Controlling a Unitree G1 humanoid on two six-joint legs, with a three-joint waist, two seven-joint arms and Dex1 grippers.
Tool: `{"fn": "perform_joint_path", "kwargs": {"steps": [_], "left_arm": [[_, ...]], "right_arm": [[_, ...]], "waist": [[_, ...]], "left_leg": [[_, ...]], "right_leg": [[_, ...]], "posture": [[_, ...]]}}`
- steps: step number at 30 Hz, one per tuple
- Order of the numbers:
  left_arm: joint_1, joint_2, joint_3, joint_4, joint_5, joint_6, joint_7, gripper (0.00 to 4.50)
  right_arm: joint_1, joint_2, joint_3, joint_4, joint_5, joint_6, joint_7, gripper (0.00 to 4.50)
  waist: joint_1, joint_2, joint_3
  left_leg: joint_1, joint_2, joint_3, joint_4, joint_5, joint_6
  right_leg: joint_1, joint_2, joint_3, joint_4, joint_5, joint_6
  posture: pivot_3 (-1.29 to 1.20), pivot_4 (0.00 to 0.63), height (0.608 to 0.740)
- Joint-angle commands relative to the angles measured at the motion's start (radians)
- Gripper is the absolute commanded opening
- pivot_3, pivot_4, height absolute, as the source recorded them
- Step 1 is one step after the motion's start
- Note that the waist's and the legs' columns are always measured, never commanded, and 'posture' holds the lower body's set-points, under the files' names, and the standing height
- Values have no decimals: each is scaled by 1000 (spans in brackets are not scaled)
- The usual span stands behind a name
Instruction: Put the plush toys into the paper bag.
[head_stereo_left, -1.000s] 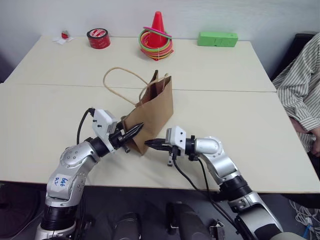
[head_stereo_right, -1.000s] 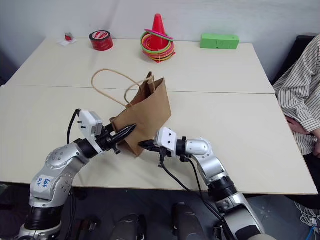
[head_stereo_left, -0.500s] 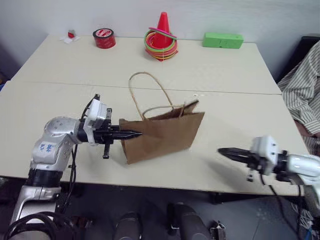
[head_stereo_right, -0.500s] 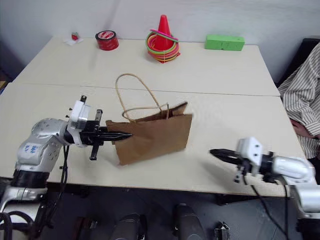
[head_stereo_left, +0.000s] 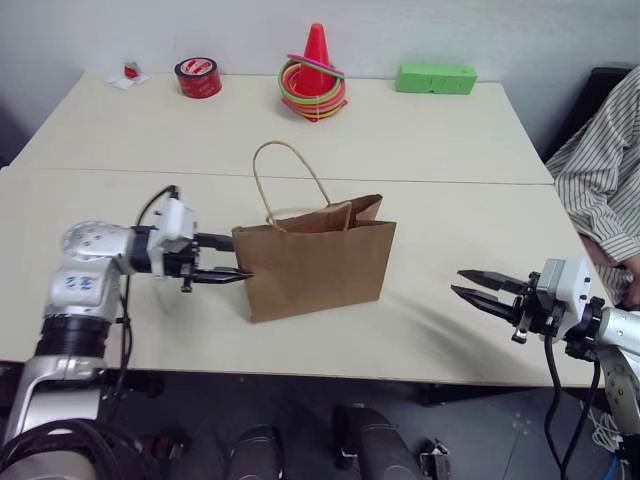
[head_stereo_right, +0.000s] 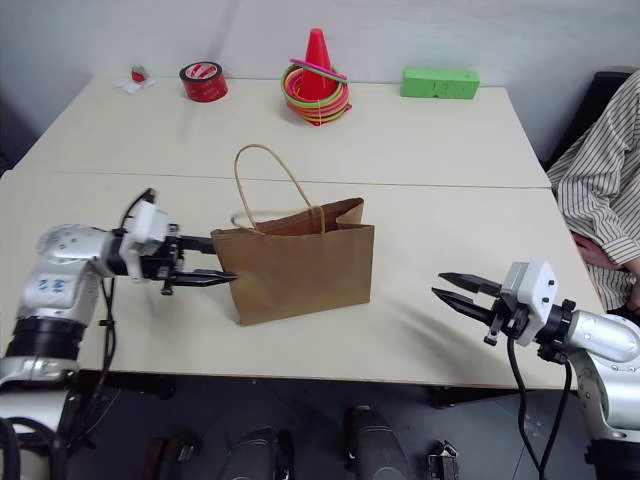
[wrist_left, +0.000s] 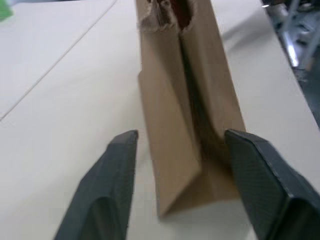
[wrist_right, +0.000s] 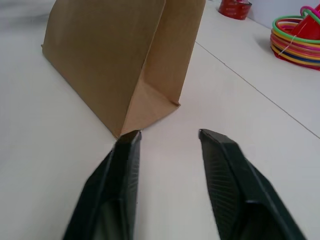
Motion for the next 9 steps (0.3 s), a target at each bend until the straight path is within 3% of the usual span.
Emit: {"fn": "perform_joint_path", "kwargs": {"steps": [1, 2, 5, 9], "left_arm": [[124, 49, 150, -124, -55, 44, 90, 3989], [183, 59, 197, -157, -51, 60, 134, 4305], [384, 67, 336, -268, -25, 58, 226, 4322], [497, 73, 386, -325, -35, 53, 248, 4322]], "right_arm": [[-52, -48, -20, 37, 18, -18, 52, 2963], [-71, -61, -22, 55, 23, -19, 72, 3313], [-126, -118, -4, 133, 25, -28, 174, 4401], [-206, -131, 32, 244, 1, -72, 243, 4456]], "waist": [[-2, 0, 0], [0, 0, 0], [-3, 1, 0], [0, 0, 0]], "left_leg": [[0, 0, 1, 0, 0, 1], [0, 0, 1, 0, -2, 3], [1, 0, 1, -1, -3, 5], [1, 0, 1, -1, -3, 6]], "right_leg": [[0, 0, 0, 0, 0, 0], [0, -1, 1, 0, 0, 0], [0, -1, 0, 0, 0, 0], [0, -2, 0, -1, 0, 0]], "posture": [[0, 150, 740], [0, 150, 740], [0, 150, 740], [0, 150, 740]]}}
